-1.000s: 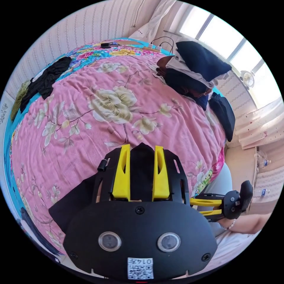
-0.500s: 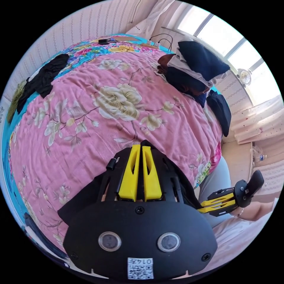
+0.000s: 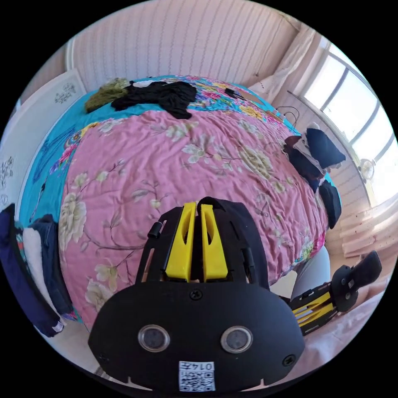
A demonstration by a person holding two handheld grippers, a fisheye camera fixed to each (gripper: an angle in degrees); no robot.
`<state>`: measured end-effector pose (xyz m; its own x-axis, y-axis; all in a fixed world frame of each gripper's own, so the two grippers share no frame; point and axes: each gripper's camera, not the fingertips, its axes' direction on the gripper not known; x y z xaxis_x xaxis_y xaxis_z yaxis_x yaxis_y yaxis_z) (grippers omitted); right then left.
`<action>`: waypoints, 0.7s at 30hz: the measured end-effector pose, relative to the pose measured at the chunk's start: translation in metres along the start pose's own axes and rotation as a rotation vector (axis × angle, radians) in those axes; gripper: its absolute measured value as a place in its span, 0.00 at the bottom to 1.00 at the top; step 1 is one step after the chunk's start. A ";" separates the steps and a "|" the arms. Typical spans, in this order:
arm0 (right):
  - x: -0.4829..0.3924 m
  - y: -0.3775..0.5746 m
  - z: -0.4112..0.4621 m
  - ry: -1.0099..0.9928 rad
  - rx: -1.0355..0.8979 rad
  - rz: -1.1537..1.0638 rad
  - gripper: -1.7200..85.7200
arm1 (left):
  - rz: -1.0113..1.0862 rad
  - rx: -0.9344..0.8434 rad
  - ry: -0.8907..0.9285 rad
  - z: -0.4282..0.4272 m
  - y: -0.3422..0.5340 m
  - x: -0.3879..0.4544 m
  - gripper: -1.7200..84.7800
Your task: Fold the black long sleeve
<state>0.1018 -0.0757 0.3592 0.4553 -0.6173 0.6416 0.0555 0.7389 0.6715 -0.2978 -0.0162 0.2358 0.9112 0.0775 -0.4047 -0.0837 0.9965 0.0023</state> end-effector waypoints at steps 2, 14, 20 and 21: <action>-0.010 -0.012 0.023 -0.015 -0.047 -0.060 0.05 | -0.024 -0.005 -0.022 -0.007 0.017 -0.021 0.03; 0.075 -0.082 0.067 0.307 -0.064 -0.059 0.09 | -0.008 -0.038 0.058 -0.045 0.166 -0.013 0.12; 0.116 -0.176 0.170 0.405 -0.243 -0.128 0.11 | -0.072 -0.097 0.067 -0.037 0.174 -0.025 0.14; 0.127 -0.192 0.197 0.406 -0.293 -0.125 0.12 | -0.065 -0.098 0.067 -0.036 0.175 -0.030 0.13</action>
<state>-0.0260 -0.3493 0.3851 0.7340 -0.5943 0.3288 0.3519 0.7468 0.5643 -0.3542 0.1542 0.2150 0.8874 0.0076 -0.4609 -0.0675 0.9912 -0.1137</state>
